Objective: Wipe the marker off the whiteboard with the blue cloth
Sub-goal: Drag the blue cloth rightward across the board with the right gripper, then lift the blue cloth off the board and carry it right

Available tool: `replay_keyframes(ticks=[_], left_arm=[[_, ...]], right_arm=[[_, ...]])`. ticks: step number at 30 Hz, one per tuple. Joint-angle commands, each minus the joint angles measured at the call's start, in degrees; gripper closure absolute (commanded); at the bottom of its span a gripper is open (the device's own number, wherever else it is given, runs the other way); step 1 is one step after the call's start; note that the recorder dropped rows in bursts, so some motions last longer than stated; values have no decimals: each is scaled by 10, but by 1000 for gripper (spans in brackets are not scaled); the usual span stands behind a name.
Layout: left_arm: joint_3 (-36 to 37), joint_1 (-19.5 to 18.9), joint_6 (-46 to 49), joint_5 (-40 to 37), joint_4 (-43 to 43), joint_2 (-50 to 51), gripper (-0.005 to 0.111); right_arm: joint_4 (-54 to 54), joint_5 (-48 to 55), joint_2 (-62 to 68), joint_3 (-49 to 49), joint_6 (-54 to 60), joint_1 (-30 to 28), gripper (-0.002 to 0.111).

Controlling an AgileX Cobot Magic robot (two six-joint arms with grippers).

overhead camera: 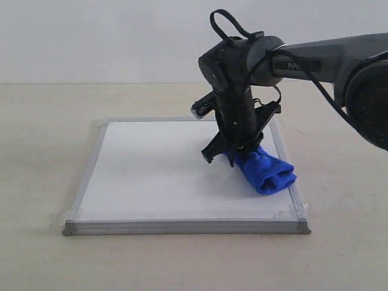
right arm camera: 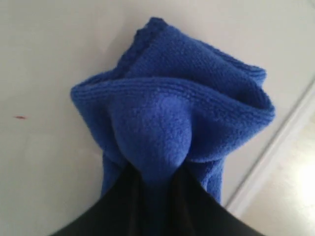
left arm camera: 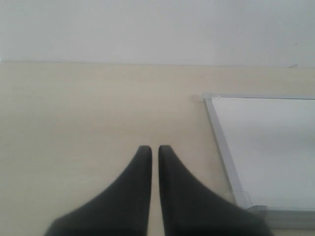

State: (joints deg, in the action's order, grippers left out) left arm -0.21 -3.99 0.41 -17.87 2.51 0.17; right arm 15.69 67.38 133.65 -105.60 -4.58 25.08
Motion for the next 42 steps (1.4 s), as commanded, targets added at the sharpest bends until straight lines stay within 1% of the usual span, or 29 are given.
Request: replay_keyframes(ticks=[1,4,7,16,21,24,27,28,31,38,40,42], left_arm=[[2,-1,0,5,-2,-2,102],[2,-1,0,5,-2,-2,102],[2,-1,0,5,-2,-2,102],[2,-1,0,5,-2,-2,102],[2,-1,0,5,-2,-2,102],[2,-1,0,5,-2,-2,102],[2,-1,0,5,-2,-2,102],[2,-1,0,5,-2,-2,102],[2,-1,0,5,-2,-2,102],[2,-1,0,5,-2,-2,102],[2,-1,0,5,-2,-2,102],[2,-1,0,5,-2,-2,102]], right_arm=[[-129,-100,1,4,60,51,108],[-130,-152,1,4,89,80,108],[-128,-171,1,4,89,78,108],[-117,-106,3,4,7,-16,108],[-125,-90,2,4,6,-24,108],[-182,-87,2,4,42,-12,108],[-299,-84,2,4,172,8,108],[-339,-87,2,4,194,13,108],[-379,-107,2,-1,206,18,108],[-357,-149,-38,-14,200,-1,108],[-321,-151,-64,-14,182,-14,108],[-250,-150,-87,-14,144,-27,108]])
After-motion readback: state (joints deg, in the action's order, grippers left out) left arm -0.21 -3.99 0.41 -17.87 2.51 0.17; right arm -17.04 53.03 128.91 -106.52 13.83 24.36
